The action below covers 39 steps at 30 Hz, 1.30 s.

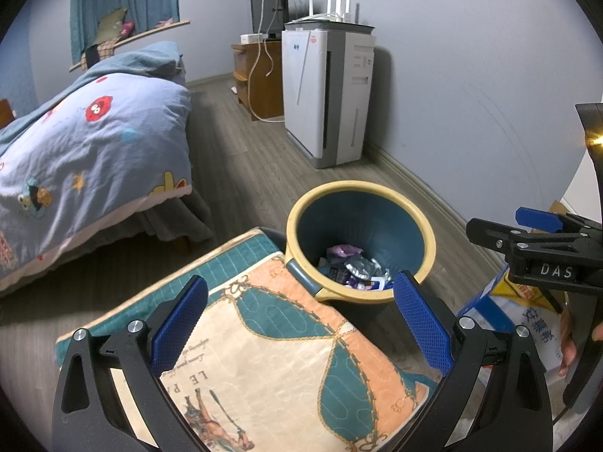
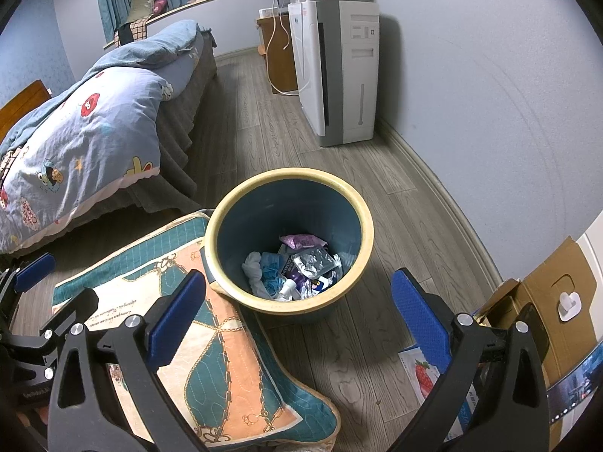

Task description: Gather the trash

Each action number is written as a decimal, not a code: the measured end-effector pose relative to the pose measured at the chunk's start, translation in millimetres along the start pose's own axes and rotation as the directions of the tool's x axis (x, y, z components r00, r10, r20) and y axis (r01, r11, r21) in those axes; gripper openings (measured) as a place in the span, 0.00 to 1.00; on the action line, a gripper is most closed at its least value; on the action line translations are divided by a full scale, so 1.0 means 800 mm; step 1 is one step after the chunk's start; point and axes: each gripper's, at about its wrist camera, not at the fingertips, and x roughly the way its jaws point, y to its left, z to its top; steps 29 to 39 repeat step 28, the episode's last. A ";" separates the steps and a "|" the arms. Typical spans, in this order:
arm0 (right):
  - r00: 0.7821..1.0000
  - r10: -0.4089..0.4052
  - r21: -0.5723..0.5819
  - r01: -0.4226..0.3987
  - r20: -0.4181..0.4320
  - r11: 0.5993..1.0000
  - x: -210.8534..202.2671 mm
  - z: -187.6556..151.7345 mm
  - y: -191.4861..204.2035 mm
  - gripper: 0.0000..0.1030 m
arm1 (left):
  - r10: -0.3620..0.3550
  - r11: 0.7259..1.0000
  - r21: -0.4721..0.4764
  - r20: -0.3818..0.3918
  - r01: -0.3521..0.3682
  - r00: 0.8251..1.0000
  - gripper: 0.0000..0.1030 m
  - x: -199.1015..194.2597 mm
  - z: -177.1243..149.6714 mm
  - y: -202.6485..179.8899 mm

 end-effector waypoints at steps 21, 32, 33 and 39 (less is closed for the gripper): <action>1.000 -0.004 0.002 0.004 -0.008 1.000 0.002 0.000 -0.004 0.94 | 0.010 0.996 0.089 0.023 -0.012 1.000 0.95 -0.007 -0.004 0.001; 1.000 -0.009 0.013 0.010 -0.012 1.000 0.002 0.000 -0.004 0.94 | 0.010 0.997 0.080 0.006 -0.010 1.000 0.95 -0.007 -0.004 0.007; 1.000 -0.009 0.013 0.010 -0.012 1.000 0.002 0.000 -0.004 0.94 | 0.010 0.997 0.080 0.006 -0.010 1.000 0.95 -0.007 -0.004 0.007; 1.000 -0.009 0.013 0.010 -0.012 1.000 0.002 0.000 -0.004 0.94 | 0.010 0.997 0.080 0.006 -0.010 1.000 0.95 -0.007 -0.004 0.007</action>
